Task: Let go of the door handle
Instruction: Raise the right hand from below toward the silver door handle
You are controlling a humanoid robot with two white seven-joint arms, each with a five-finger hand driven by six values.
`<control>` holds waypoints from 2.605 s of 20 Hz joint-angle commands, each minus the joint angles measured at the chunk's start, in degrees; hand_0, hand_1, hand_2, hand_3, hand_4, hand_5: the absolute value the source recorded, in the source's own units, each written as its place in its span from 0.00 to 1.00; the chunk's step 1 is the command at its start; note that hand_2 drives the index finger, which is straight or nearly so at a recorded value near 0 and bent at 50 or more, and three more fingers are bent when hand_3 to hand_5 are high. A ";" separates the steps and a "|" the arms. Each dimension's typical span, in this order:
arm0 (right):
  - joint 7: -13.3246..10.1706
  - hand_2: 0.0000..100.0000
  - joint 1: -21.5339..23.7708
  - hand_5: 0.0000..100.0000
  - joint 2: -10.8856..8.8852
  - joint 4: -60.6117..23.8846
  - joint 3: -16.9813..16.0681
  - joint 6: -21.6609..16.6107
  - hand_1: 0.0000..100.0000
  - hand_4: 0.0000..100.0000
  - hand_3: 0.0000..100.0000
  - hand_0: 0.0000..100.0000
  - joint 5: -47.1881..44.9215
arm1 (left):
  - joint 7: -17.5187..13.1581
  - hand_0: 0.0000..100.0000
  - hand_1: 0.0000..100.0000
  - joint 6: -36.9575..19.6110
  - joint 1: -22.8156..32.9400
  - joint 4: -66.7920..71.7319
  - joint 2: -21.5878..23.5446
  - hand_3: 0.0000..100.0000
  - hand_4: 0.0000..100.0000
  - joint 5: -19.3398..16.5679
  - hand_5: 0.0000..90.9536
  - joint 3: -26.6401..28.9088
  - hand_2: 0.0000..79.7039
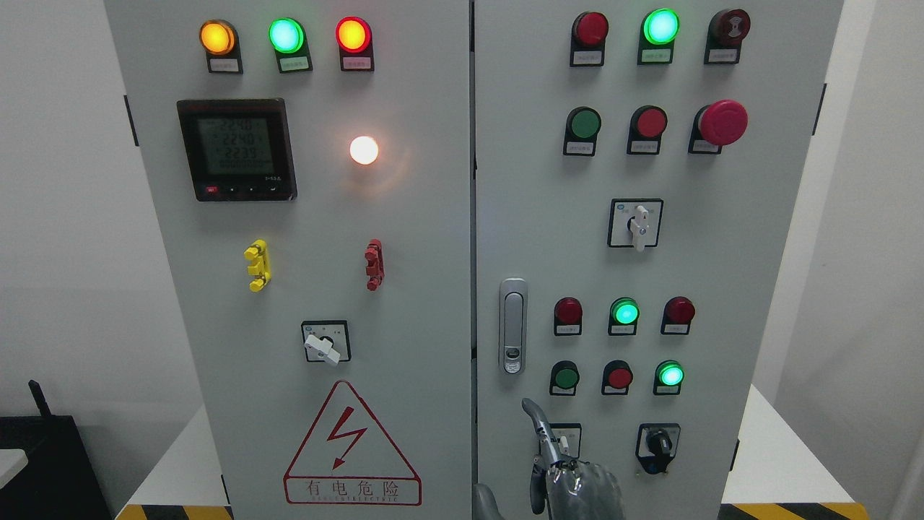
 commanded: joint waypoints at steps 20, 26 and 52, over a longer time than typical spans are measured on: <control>1.30 0.00 -7.84 0.98 0.20 7.91 -2.82 3.77 0.22 0.93 1.00 0.33 16.50 | 0.04 0.12 0.39 0.01 -0.03 0.97 0.00 0.00 0.00 0.00 0.00 0.62 0.00; 1.56 0.00 -8.11 0.98 0.29 8.00 -2.91 3.77 0.22 0.93 1.00 0.33 16.50 | 0.04 0.12 0.39 -0.08 0.06 0.97 0.00 0.00 0.00 0.00 0.00 0.62 0.00; 2.80 0.00 -7.05 0.98 0.37 8.00 -3.18 3.77 0.22 0.92 1.00 0.33 17.29 | 0.04 0.12 0.39 0.01 -0.03 0.97 0.00 0.00 0.00 0.00 0.00 0.62 0.00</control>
